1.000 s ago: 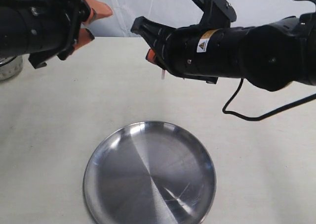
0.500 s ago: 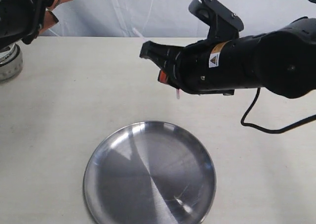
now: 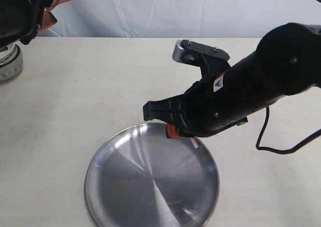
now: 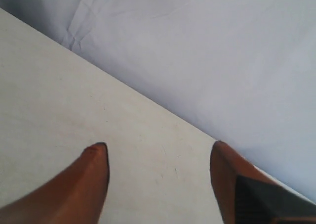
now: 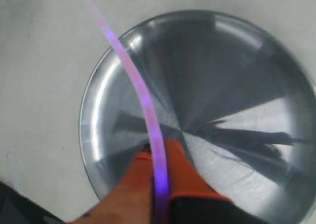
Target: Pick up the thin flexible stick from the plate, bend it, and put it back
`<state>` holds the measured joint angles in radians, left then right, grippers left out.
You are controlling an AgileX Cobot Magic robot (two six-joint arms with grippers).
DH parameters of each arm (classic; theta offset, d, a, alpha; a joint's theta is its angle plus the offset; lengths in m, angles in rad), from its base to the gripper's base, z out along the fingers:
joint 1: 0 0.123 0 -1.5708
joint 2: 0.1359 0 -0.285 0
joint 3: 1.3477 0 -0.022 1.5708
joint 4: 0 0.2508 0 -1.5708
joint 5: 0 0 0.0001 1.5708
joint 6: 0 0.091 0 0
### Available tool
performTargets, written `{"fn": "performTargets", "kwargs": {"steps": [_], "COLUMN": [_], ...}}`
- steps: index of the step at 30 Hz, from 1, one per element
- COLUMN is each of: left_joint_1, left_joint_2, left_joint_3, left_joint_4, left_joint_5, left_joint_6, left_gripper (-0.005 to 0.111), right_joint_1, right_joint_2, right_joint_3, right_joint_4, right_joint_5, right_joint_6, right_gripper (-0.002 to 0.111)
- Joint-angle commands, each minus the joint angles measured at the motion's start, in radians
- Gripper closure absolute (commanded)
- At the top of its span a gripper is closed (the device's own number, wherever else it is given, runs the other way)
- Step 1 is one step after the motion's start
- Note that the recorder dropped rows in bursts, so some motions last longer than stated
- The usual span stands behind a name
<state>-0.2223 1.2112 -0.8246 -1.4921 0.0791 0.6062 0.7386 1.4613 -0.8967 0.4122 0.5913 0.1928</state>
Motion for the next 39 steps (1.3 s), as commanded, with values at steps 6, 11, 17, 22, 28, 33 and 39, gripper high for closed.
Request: {"fn": "performTargets", "kwargs": {"steps": [6,11,17,22,28,33,39], "left_joint_1": [0.002,0.002,0.002,0.002,0.002,0.002,0.002], "left_joint_2": [-0.009,-0.009,-0.018,-0.111,-0.417,-0.574,-0.582], "left_joint_3": [0.001,0.001,0.001,0.033,0.225,0.322,0.322], "left_joint_4": [0.036,0.073,0.134,0.359,0.535,0.576,0.591], "left_joint_5": [0.035,0.04,0.128,0.207,0.17,0.209,0.294], "left_joint_6": [0.001,0.001,0.001,-0.058,-0.067,-0.071,-0.071], "left_gripper": [0.049,0.049,0.084,0.106,0.106,0.106,0.106], "right_joint_1": [0.002,0.002,-0.001,-0.001,0.001,0.001,0.001], "right_joint_2": [0.05,0.018,-0.173,-0.363,-0.551,-0.622,-0.619], "right_joint_3": [0.005,0.005,0.005,0.005,0.031,0.134,0.135], "right_joint_4": [0.12,0.123,0.004,-0.378,-0.585,-0.587,-0.587], "right_joint_5": [0.029,-0.024,-0.08,0.04,0.12,0.091,0.079], "right_joint_6": [-0.129,-0.129,-0.116,0.156,0.261,0.261,0.261], "right_gripper": [0.068,0.069,0.109,0.109,0.109,0.109,0.109]}}
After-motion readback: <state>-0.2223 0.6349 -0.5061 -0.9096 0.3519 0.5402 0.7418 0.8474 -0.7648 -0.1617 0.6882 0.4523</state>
